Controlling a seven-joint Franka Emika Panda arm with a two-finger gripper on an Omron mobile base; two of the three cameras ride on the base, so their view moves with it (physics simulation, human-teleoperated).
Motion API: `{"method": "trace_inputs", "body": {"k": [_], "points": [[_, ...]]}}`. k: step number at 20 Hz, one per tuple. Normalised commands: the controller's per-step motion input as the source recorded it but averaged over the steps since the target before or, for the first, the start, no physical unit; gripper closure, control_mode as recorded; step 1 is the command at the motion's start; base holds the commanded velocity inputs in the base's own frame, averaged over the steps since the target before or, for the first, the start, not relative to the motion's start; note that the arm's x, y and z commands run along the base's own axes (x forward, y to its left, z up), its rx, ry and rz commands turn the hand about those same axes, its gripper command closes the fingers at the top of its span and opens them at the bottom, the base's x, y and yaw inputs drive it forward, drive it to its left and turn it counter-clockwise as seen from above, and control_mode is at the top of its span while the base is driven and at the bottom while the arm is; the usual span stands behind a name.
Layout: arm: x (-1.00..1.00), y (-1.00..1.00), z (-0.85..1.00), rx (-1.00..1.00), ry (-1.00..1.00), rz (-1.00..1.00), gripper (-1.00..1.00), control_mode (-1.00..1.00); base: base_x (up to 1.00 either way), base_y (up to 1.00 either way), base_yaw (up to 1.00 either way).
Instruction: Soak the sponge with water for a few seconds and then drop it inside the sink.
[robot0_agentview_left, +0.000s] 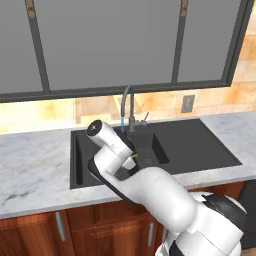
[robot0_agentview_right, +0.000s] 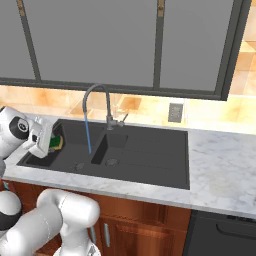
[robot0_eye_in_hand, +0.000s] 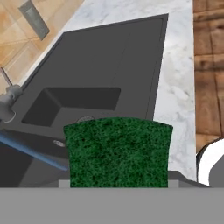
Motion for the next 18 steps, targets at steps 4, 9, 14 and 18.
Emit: {"method": "trace_inputs", "body": {"k": [4, 9, 14, 18], "points": [[0.27, -0.07, -0.06, 0.00, 0.00, -0.02, 1.00, -1.00, 0.00, 0.00, 0.00], [0.18, -0.04, 0.00, -0.01, 0.06, -0.01, 1.00, -1.00, 0.00, 0.00, 0.00], [0.20, -0.10, 0.00, 0.00, 0.08, -0.01, 1.00, -1.00, 0.00, 0.00, 0.00], [0.24, -0.11, -0.05, -0.01, 0.08, 0.00, 1.00, -1.00, 0.00, 0.00, 0.00]]}}
